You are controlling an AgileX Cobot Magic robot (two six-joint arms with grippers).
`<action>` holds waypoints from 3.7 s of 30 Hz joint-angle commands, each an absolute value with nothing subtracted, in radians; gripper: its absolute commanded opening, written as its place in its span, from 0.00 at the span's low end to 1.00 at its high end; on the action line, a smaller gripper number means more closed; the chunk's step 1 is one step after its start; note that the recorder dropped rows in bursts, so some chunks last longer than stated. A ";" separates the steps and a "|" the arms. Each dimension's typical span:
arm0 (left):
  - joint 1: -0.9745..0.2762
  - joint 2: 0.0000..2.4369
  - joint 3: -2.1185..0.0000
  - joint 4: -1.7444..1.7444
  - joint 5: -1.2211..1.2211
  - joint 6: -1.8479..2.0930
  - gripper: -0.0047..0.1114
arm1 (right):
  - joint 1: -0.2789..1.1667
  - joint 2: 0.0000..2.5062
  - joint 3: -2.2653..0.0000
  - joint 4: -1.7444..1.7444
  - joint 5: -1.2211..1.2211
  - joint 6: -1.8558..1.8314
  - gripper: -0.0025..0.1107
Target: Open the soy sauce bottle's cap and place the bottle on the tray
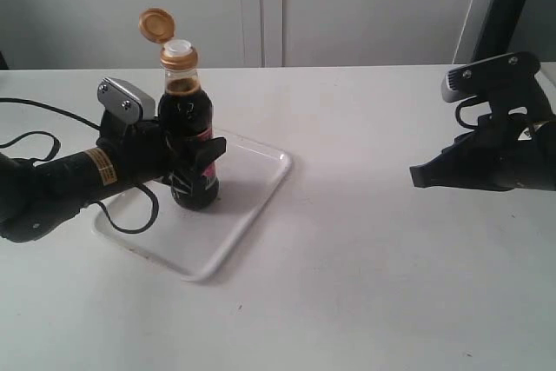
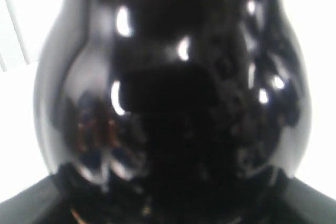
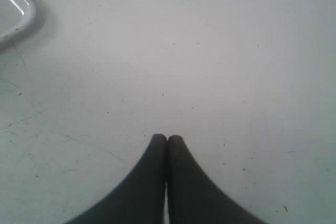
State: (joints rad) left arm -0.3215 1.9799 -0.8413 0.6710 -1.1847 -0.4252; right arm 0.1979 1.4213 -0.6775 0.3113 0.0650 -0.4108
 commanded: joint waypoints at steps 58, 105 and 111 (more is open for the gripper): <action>-0.280 1.687 -0.849 0.756 -1.023 -0.577 0.81 | 0.199 1.424 -0.674 0.311 0.062 -0.422 0.02; -0.280 1.284 -0.852 0.447 -0.556 -0.271 0.17 | 0.199 1.424 -0.678 0.311 0.025 -0.422 0.02; -0.280 1.235 -0.899 0.347 -0.281 -0.192 0.04 | 0.211 1.424 -0.707 0.311 0.007 -0.422 0.02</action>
